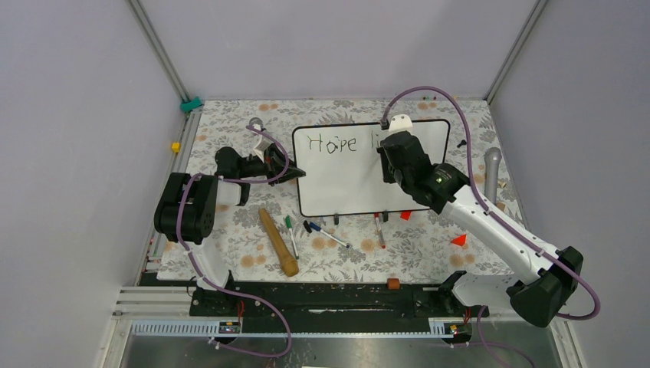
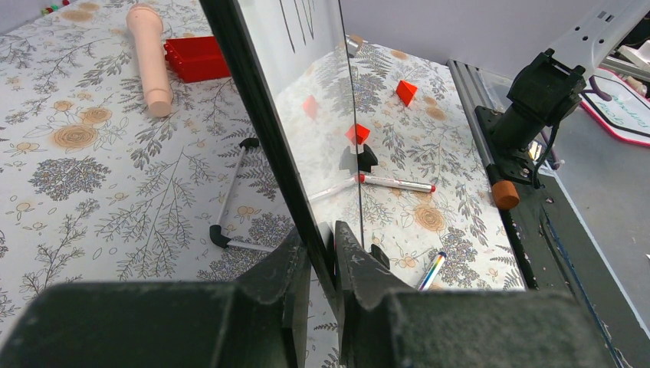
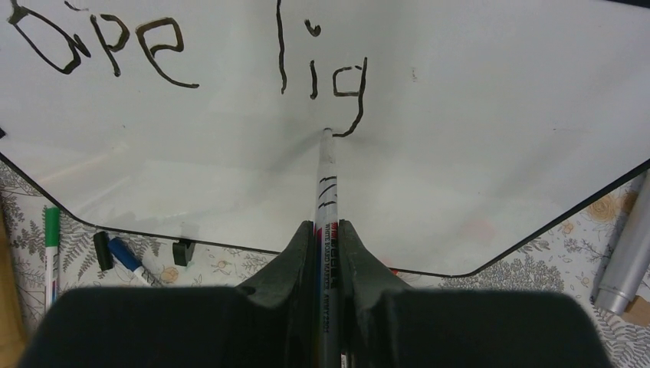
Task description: Write a sentence on the whiteboard
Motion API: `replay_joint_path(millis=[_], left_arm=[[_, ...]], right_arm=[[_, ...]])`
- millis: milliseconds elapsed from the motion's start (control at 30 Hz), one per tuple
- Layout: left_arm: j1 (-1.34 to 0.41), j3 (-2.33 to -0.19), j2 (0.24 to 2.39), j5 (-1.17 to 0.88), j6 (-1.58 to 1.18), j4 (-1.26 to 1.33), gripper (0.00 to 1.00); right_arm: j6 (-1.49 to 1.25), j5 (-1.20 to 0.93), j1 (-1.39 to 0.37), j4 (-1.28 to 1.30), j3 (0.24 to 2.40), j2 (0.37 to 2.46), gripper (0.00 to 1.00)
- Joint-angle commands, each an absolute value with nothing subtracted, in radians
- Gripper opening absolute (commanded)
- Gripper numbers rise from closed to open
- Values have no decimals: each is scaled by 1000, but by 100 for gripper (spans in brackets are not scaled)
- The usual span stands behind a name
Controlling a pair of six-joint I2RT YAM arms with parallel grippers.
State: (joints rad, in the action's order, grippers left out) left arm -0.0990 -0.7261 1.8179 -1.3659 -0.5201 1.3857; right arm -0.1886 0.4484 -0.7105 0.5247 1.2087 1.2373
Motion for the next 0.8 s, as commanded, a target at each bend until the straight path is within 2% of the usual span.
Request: replay_joint_path(millis=[0, 400, 767], left_arm=[[-98, -724, 1815, -1405, -397, 1474, 0], [-98, -727, 1818, -1404, -402, 1474, 0], [-97, -723, 1815, -1406, -397, 1474, 0]], right_arm=[[-187, 441, -703, 489, 1271, 1236, 0], [-162, 477, -704, 531, 1262, 1133, 0], [-145, 562, -686, 521, 1332, 1186, 0]])
